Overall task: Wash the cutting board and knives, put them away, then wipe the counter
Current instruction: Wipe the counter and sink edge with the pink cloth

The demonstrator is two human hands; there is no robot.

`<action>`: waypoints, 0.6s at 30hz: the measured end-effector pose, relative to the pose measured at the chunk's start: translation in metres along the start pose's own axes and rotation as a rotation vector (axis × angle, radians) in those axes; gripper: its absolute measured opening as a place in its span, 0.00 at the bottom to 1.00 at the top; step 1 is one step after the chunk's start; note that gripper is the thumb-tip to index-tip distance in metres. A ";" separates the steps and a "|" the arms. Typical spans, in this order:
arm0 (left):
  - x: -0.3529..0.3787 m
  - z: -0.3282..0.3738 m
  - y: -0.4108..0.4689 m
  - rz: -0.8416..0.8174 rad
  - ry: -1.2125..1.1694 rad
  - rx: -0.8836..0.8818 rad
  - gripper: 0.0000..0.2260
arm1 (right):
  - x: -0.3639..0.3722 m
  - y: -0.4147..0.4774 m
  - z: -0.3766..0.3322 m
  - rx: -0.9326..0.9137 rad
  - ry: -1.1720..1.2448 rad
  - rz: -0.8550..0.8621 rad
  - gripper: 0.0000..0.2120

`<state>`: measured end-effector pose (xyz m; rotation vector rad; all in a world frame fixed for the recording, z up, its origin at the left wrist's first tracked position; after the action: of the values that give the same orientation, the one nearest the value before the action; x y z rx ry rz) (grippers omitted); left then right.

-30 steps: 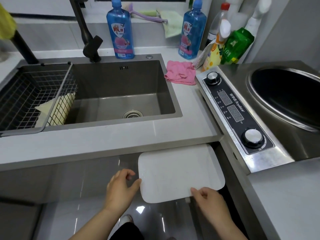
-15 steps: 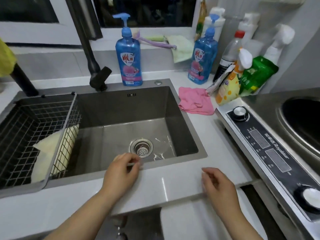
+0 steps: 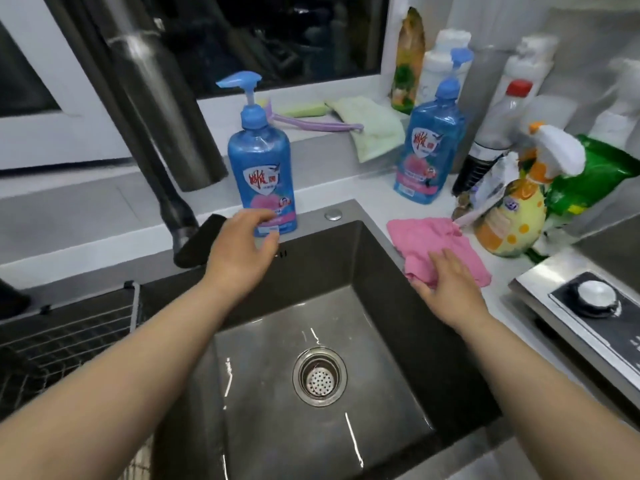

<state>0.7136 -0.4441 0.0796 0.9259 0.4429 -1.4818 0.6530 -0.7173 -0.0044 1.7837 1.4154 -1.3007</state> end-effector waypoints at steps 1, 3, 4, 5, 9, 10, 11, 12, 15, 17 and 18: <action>-0.004 0.002 0.013 0.032 0.001 0.018 0.17 | 0.002 0.011 0.002 0.017 -0.058 -0.040 0.31; -0.009 0.005 0.038 0.096 -0.047 0.036 0.19 | 0.007 0.031 0.004 0.041 -0.137 -0.112 0.31; -0.012 0.004 0.049 0.130 -0.103 0.007 0.19 | 0.009 0.039 0.003 0.044 -0.151 -0.126 0.30; -0.013 0.002 0.061 0.175 -0.172 -0.049 0.19 | 0.012 0.048 0.002 0.042 -0.156 -0.122 0.28; -0.027 -0.006 0.114 0.416 -0.343 -0.255 0.22 | 0.021 0.078 -0.009 -0.014 -0.170 -0.102 0.25; -0.030 -0.007 0.126 0.439 -0.338 -0.274 0.23 | 0.022 0.085 -0.012 -0.033 -0.170 -0.109 0.25; -0.031 -0.009 0.139 0.445 -0.333 -0.286 0.24 | 0.023 0.091 -0.014 -0.051 -0.171 -0.119 0.25; -0.032 -0.010 0.151 0.431 -0.338 -0.286 0.24 | 0.025 0.097 -0.017 -0.069 -0.171 -0.129 0.25; -0.025 -0.007 0.173 0.285 -0.394 -0.201 0.17 | 0.028 0.108 -0.025 -0.113 -0.172 -0.147 0.26; -0.022 -0.007 0.176 0.245 -0.397 -0.144 0.13 | 0.030 0.112 -0.030 -0.131 -0.162 -0.140 0.27; -0.022 -0.008 0.175 0.257 -0.397 -0.121 0.11 | 0.032 0.115 -0.033 -0.139 -0.159 -0.134 0.27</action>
<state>0.8811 -0.4515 0.1357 0.5507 0.1148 -1.3444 0.7717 -0.7126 -0.0379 1.4834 1.5180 -1.3439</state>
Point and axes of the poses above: each hand's wrist, its own y-axis towards the middle knuckle, its own x-axis out of the palm, z = x × y, the point moved 6 cm from there along y, towards the middle knuckle, and after that the axes turned 4 degrees about -z, right-handed, at the moved point
